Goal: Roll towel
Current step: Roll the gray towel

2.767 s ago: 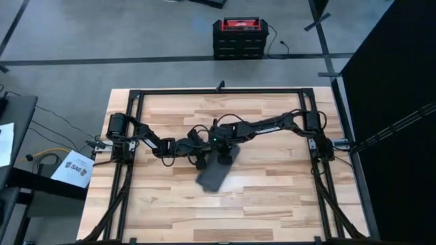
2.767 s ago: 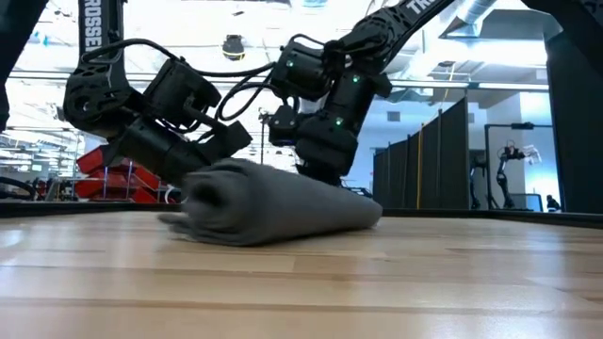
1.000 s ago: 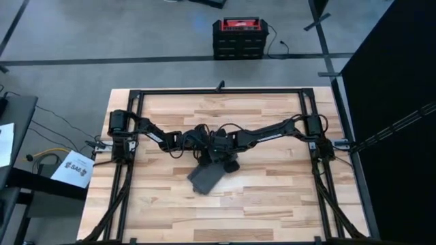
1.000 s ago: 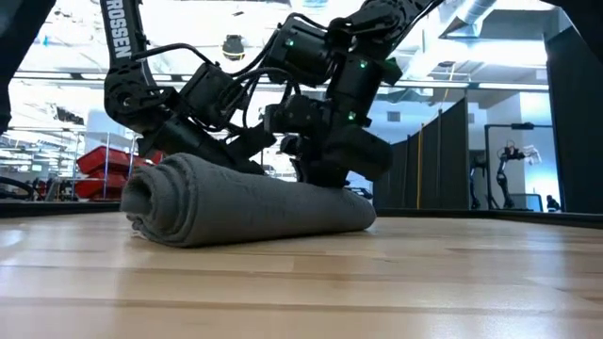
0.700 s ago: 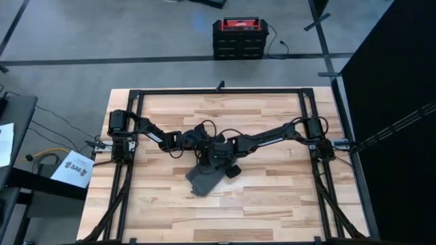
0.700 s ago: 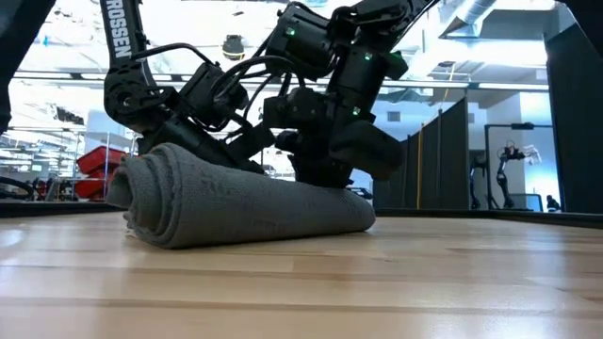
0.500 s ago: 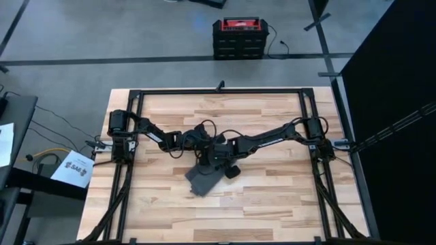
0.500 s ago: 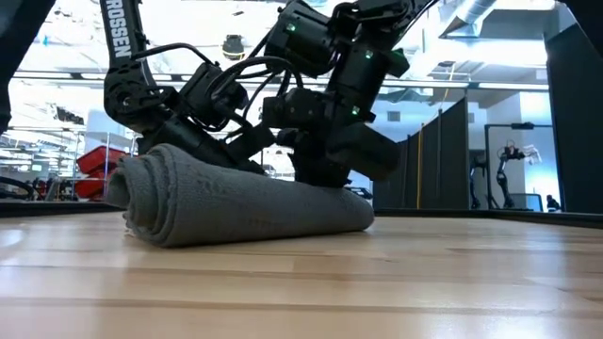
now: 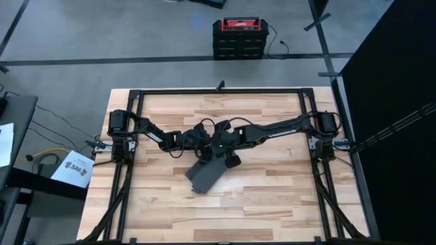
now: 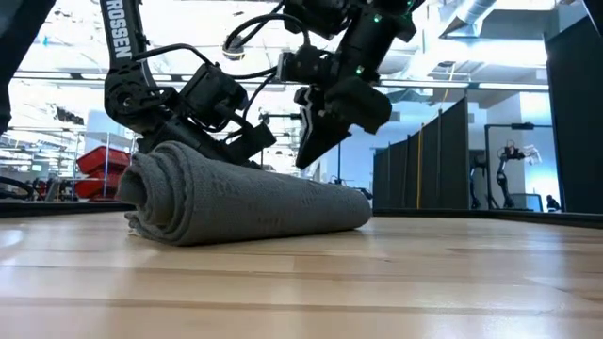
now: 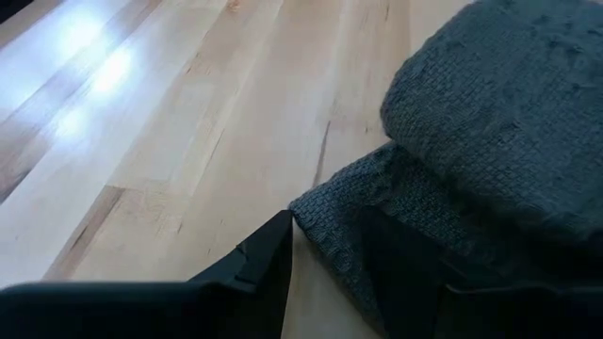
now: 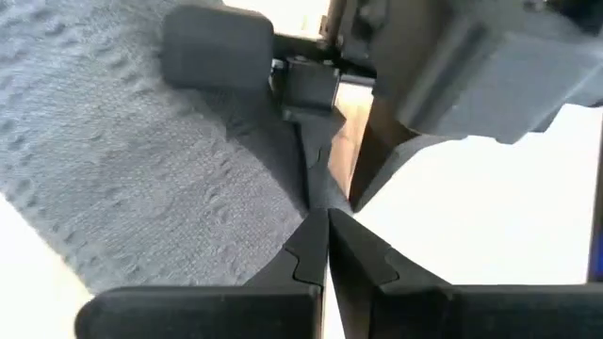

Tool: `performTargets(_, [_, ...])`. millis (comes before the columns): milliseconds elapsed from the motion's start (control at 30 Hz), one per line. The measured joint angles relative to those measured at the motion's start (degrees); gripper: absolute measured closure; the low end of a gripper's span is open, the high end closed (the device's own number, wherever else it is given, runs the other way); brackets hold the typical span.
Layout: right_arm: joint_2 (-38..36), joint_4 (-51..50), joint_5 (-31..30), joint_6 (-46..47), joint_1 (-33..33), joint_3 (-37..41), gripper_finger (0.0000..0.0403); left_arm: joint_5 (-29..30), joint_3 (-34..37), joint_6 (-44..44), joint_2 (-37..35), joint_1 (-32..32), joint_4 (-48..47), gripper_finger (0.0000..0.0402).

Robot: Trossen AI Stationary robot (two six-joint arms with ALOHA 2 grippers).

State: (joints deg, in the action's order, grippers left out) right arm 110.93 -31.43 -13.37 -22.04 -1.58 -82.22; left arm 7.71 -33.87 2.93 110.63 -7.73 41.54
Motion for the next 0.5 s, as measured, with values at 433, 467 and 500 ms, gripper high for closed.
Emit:
performTargets(433, [0.58, 18.19, 0.04, 1.18, 0.17, 13.93, 0.0403, -0.22, 0.02, -0.12, 0.0, 0.02, 0.06, 0.0283])
performTargets(467, [0.64, 19.56, 0.49, 1.18, -0.01, 14.55, 0.0403, -0.22, 0.02, -0.17, 0.0, 0.04, 0.08, 0.0283])
performTargets(500, [0.76, 21.29, 1.34, 1.19, -0.14, 15.09, 0.0403, -0.22, 0.04, -0.22, 0.01, 0.04, 0.23, 0.0283])
